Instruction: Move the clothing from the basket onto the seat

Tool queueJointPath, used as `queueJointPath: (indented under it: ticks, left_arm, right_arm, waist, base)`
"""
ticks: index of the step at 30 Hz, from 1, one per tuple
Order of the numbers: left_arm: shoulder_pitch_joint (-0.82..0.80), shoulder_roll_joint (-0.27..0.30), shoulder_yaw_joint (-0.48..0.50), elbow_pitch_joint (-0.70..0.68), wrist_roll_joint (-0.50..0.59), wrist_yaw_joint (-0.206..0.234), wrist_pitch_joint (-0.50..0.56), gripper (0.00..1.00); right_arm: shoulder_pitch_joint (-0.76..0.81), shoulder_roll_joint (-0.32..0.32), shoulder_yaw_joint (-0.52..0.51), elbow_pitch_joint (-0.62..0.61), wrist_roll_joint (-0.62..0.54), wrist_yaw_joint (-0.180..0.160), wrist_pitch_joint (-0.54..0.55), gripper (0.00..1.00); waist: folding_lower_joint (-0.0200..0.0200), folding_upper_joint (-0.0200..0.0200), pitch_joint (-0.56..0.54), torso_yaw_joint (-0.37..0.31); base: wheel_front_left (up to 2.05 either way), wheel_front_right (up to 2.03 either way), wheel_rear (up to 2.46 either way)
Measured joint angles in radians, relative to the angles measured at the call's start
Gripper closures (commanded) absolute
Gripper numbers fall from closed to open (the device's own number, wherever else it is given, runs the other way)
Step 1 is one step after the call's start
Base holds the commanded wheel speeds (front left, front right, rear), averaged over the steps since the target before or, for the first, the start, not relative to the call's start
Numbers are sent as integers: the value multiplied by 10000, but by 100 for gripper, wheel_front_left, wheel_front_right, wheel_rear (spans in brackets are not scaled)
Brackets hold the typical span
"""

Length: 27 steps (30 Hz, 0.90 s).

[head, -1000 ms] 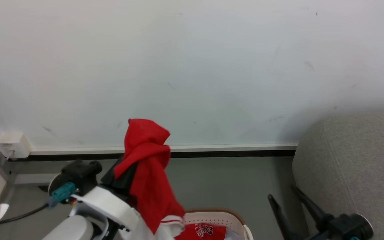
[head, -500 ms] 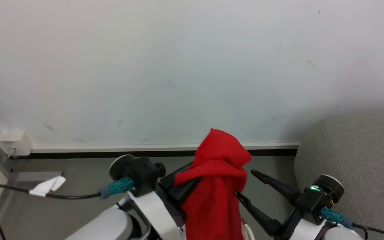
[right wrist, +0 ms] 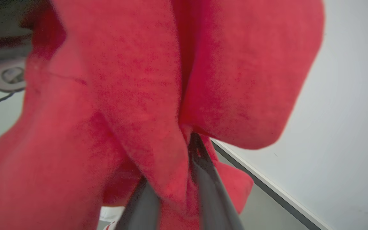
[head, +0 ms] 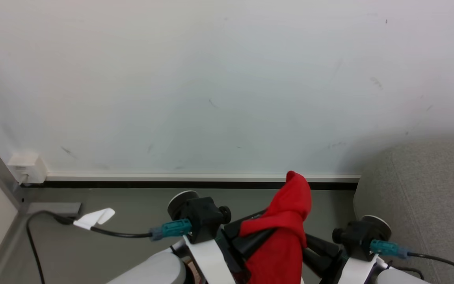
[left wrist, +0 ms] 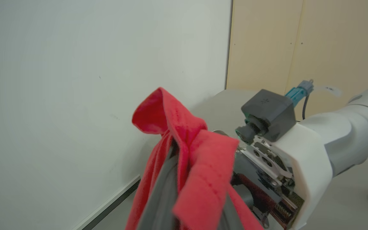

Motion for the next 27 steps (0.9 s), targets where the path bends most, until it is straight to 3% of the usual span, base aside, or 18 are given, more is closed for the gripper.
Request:
queueJointPath:
  ticks: [5,6,8,9,10,11,12,27]
  left_arm:
    - [-6,10,36,546,-12,2,-251,100]
    - [3,17,29,646,-8,2,-313,91]
    - [13,31,29,844,31,6,-447,61]
    - [27,19,36,940,44,17,-522,61]
    - [33,12,42,1030,79,23,-583,36]
    - [54,-4,63,1131,98,56,-625,4]
    - [82,-29,92,1250,98,88,-685,0]
    - [359,-706,65,2755,-86,-4,-1126,0]
  right_arm:
    - [-119,-77,-230,215,533,0,-359,100]
    - [-119,-102,-309,270,562,0,-399,100]
    - [-117,-180,-522,397,637,0,-476,100]
    - [-115,-217,-631,454,671,0,-531,100]
    - [-115,-247,-757,504,671,0,-558,100]
    - [-115,-261,-882,545,681,0,-571,100]
    - [-114,-267,-1014,570,717,0,-602,100]
    - [-81,-756,-2736,897,451,0,-552,100]
  waist:
    - [1,0,100,-6]
    - [0,0,108,-21]
    - [0,0,144,-66]
    - [0,0,162,-97]
    - [0,0,180,-131]
    - [0,0,200,-173]
    - [0,0,219,-218]
    - [0,0,628,-1408]
  base:
    - [0,0,0]
    - [0,0,0]
    - [0,0,0]
    - [0,0,0]
    - [0,0,0]
    - [0,0,0]
    - [0,0,0]
    - [0,0,0]
